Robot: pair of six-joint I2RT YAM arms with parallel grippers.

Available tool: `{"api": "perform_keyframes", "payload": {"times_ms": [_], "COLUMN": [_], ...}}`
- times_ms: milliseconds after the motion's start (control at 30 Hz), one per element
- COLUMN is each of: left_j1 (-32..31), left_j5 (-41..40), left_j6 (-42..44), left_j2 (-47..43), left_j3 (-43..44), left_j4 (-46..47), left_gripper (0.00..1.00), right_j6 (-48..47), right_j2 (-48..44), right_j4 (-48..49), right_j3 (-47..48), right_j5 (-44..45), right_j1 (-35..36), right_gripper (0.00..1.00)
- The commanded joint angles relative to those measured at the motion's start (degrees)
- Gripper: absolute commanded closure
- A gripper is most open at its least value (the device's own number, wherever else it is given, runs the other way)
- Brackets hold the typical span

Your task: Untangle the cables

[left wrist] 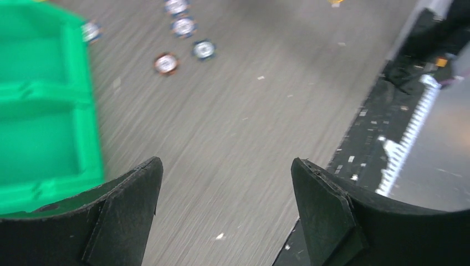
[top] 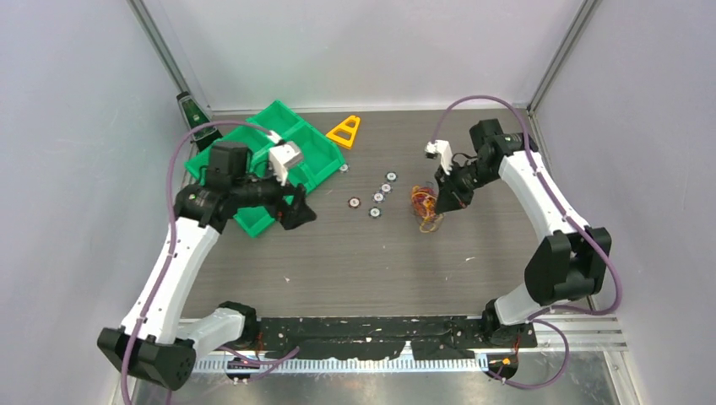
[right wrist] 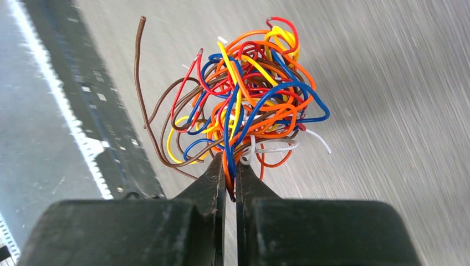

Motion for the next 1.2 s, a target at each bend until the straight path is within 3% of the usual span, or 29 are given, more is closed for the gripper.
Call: {"api": "perform_keyframes", "payload": {"times_ms": [0, 200, 333, 400, 467, 567, 600, 733, 967, 1167], "left_j1": [-9.1, -21.9, -27.0, -28.5, -28.9, -27.2, -25.9, -21.0, -18.3, -14.1], "left_j5": [7.2, 7.3, 7.3, 8.0, 8.0, 8.9, 9.2, 10.0, 2.9, 0.9], "left_j6": [-6.0, -14.5, -19.4, -20.3, -20.9, -21.1, -21.2, -17.8, 2.0, 6.7], "left_j2": [3.2, 12.5, 18.2, 20.8, 22.9, 24.5, 24.4, 19.6, 14.3, 13.4], "left_j3": [-2.1, -1.3, 0.6, 2.1, 2.6, 2.5, 2.2, -2.1, -2.6, -3.4], "left_j4": [14.7, 30.1, 36.9, 37.7, 37.3, 34.5, 33.3, 29.3, 12.1, 4.6], "left_gripper": [0.14, 0.15, 0.11, 0.18, 0.38, 0.89, 0.99, 1.0, 1.0, 1.0], "right_j6": [0.9, 0.5, 0.3, 0.5, 1.2, 0.1, -0.2, -4.1, -6.4, -5.6], "right_j2": [-4.5, -5.5, -6.4, -6.6, -6.9, -7.6, -7.8, -6.8, -2.9, -3.4], "right_j4": [-5.6, -8.9, -9.8, -9.8, -9.9, -11.3, -11.6, -15.3, -16.1, -12.3], "right_j3": [3.9, 6.1, 6.3, 6.6, 7.4, 7.2, 6.8, 5.9, 6.6, 7.0], "right_j5": [-14.9, -22.2, -24.6, -25.2, -24.7, -23.1, -22.2, -18.4, -8.4, -4.7], "right_j1": [5.7, 10.2, 12.8, 13.6, 13.6, 12.4, 11.6, 3.6, -6.9, -13.6], "right_gripper": [0.95, 0.95, 0.94, 0.94, 0.94, 0.94, 0.94, 0.94, 0.95, 0.95]}}
